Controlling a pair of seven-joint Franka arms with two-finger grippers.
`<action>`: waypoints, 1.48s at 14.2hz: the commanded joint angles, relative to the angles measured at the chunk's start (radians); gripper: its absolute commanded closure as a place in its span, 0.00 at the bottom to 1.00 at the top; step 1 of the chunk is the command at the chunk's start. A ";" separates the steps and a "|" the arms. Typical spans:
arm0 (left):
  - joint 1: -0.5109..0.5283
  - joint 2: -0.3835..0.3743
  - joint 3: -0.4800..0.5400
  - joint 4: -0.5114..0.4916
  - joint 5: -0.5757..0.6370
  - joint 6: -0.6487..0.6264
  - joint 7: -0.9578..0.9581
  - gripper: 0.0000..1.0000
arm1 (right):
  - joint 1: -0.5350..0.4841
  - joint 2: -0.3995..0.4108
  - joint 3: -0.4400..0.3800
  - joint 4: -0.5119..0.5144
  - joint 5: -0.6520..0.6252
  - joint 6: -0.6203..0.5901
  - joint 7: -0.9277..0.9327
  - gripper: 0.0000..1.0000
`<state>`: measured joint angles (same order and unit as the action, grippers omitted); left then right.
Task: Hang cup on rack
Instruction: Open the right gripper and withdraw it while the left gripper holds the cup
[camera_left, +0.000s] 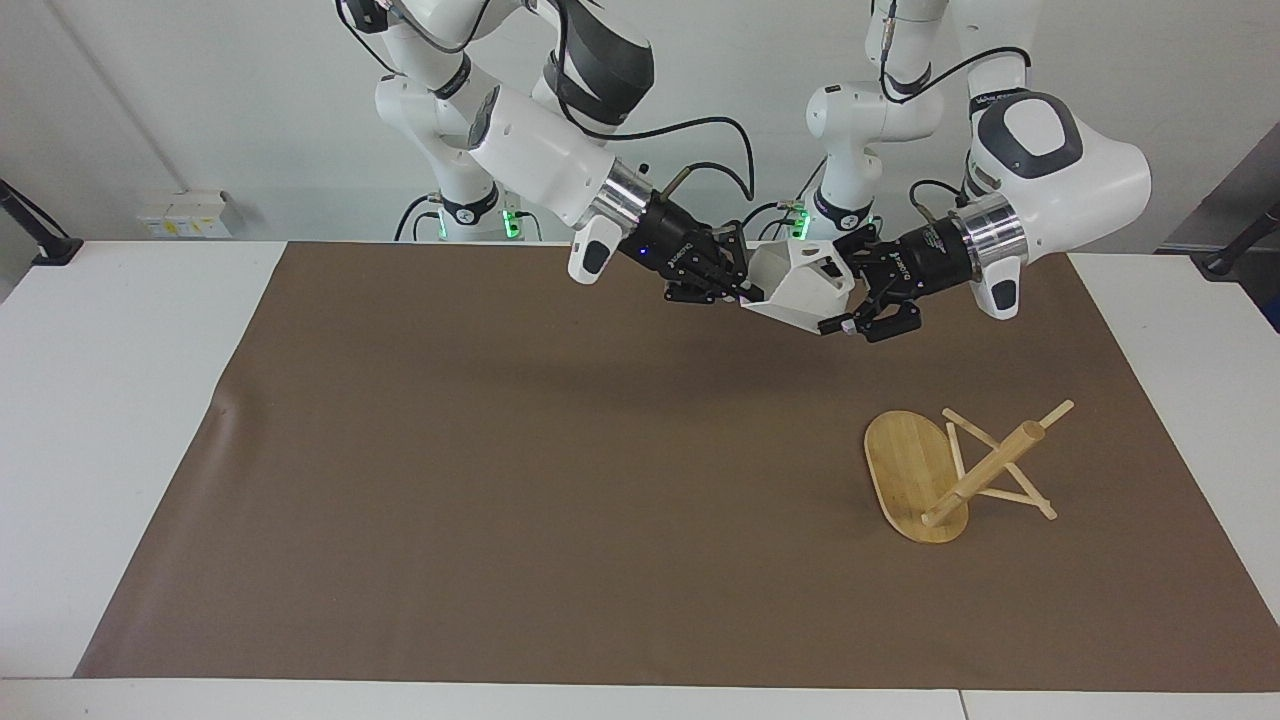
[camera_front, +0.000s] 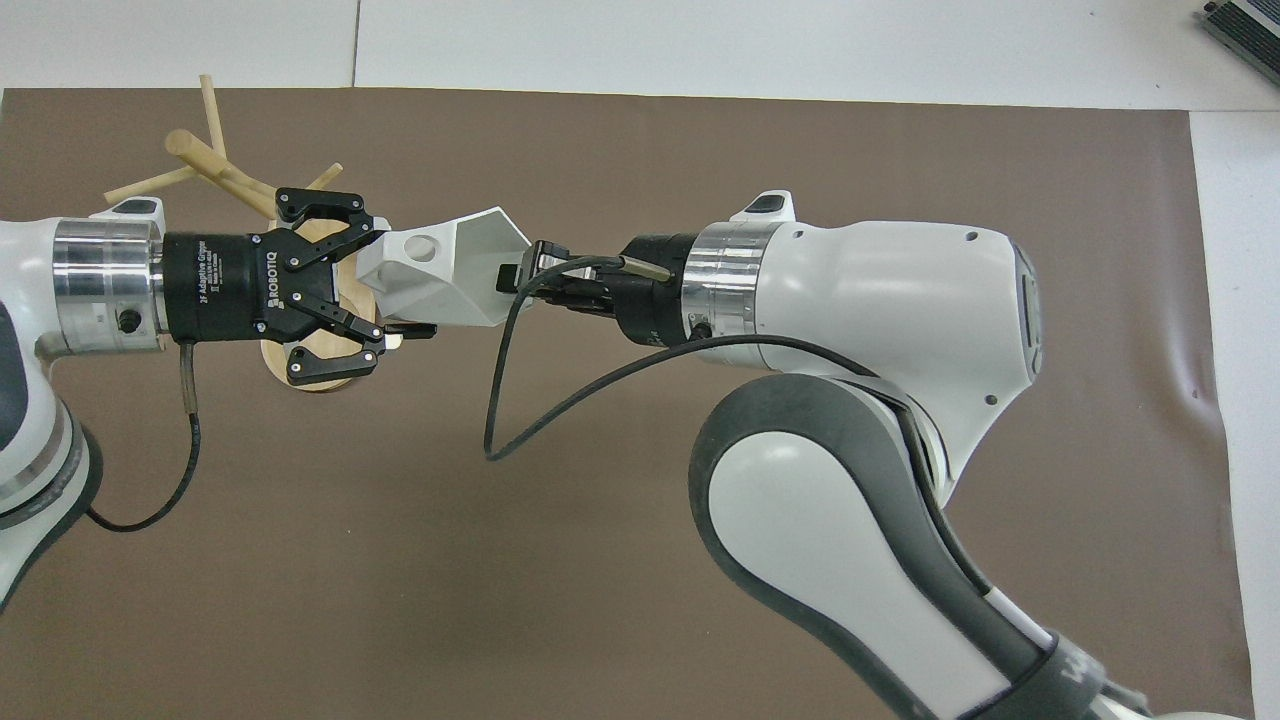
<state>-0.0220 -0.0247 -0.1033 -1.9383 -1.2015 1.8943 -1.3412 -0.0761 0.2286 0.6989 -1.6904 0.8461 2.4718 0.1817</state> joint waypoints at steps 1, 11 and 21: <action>-0.027 -0.006 0.002 0.002 -0.010 -0.011 -0.006 1.00 | -0.010 -0.003 0.013 -0.006 0.036 0.027 -0.011 1.00; -0.021 -0.009 0.004 -0.004 0.003 -0.023 -0.013 1.00 | -0.008 -0.003 0.014 -0.006 0.027 0.035 0.082 0.00; -0.009 -0.011 0.010 -0.014 0.197 -0.021 -0.019 1.00 | -0.007 -0.005 0.013 -0.008 0.018 0.033 0.078 0.00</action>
<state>-0.0331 -0.0249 -0.0979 -1.9409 -1.0447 1.8843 -1.3478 -0.0717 0.2296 0.7014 -1.6974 0.8484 2.4926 0.2643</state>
